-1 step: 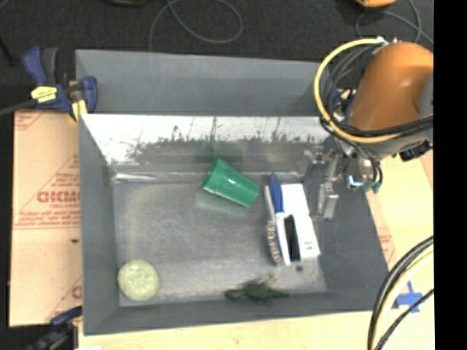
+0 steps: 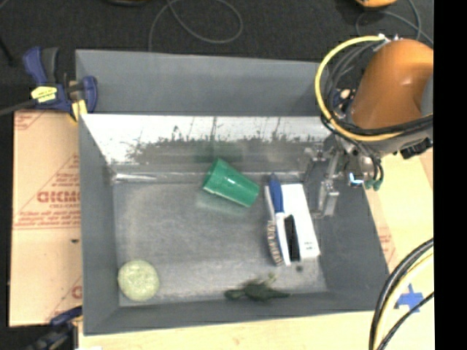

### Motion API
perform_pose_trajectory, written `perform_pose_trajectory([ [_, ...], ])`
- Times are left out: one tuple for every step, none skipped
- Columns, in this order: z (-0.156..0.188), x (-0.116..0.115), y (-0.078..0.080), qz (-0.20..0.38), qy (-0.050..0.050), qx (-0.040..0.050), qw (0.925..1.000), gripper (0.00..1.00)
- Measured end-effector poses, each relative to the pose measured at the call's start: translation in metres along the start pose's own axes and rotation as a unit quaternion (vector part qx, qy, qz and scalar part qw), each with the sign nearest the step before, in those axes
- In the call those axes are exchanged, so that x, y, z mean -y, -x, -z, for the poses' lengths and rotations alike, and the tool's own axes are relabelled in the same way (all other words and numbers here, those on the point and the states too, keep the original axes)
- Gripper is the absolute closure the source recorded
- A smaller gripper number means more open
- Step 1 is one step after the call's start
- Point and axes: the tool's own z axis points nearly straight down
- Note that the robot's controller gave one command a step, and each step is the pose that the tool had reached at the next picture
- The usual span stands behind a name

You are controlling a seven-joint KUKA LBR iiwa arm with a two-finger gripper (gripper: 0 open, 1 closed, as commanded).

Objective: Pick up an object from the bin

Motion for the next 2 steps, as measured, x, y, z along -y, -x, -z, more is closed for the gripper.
perform_pose_trajectory([
  [-0.075, -0.034, 0.021, -0.029, 0.001, 0.0025, 0.9996, 0.0],
  [-0.098, -0.046, 0.023, -0.055, 0.001, -0.0027, 0.9985, 0.0],
])
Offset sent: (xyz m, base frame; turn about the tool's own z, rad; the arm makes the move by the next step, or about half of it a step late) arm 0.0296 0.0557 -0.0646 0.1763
